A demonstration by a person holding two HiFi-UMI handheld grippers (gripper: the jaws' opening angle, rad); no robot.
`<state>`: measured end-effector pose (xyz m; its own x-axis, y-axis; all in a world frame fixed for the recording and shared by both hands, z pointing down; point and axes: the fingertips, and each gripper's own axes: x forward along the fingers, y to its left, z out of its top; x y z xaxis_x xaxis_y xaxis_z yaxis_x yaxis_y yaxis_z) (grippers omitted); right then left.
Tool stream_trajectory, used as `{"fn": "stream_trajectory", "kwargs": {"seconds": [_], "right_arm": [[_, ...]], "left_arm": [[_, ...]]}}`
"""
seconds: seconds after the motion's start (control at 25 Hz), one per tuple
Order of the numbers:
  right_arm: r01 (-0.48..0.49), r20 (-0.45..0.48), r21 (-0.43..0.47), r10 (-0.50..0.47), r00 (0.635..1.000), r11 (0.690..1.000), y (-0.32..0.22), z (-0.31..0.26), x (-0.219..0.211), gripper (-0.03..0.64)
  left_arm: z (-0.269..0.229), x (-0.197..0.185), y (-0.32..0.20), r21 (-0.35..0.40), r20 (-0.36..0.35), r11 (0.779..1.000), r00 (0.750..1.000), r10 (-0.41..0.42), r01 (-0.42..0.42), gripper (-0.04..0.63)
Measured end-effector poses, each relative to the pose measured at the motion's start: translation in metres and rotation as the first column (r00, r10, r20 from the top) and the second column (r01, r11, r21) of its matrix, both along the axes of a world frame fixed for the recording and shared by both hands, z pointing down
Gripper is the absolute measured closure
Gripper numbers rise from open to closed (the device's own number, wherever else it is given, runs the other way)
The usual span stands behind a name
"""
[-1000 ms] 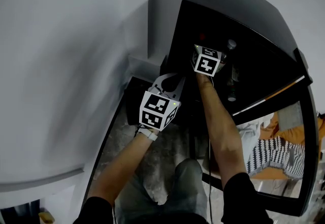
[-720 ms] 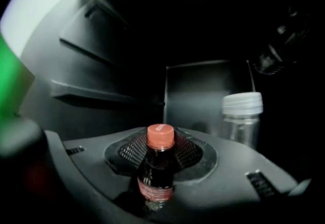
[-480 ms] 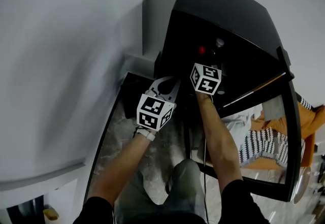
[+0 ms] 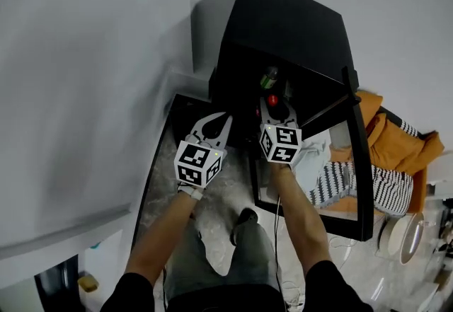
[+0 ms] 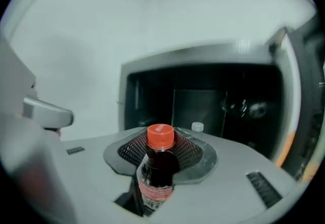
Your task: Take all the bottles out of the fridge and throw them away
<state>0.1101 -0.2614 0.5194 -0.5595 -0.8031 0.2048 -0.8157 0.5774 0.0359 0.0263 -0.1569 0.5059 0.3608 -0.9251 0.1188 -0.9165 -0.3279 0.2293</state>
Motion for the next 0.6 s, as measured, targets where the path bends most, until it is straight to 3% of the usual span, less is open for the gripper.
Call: {"fn": "stream_trajectory", "kwargs": {"seconds": [0.32, 0.6], "right_arm": [[0.069, -0.015, -0.055, -0.070, 0.997, 0.996, 0.091, -0.112, 0.017, 0.465], [0.143, -0.008, -0.018, -0.143, 0.990, 0.990, 0.144, -0.193, 0.012, 0.465]], "left_arm": [[-0.105, -0.003, 0.062, -0.034, 0.049, 0.999, 0.999, 0.022, -0.021, 0.592], [-0.169, -0.021, 0.101, -0.012, 0.009, 1.000, 1.000, 0.003, -0.003, 0.592]]}}
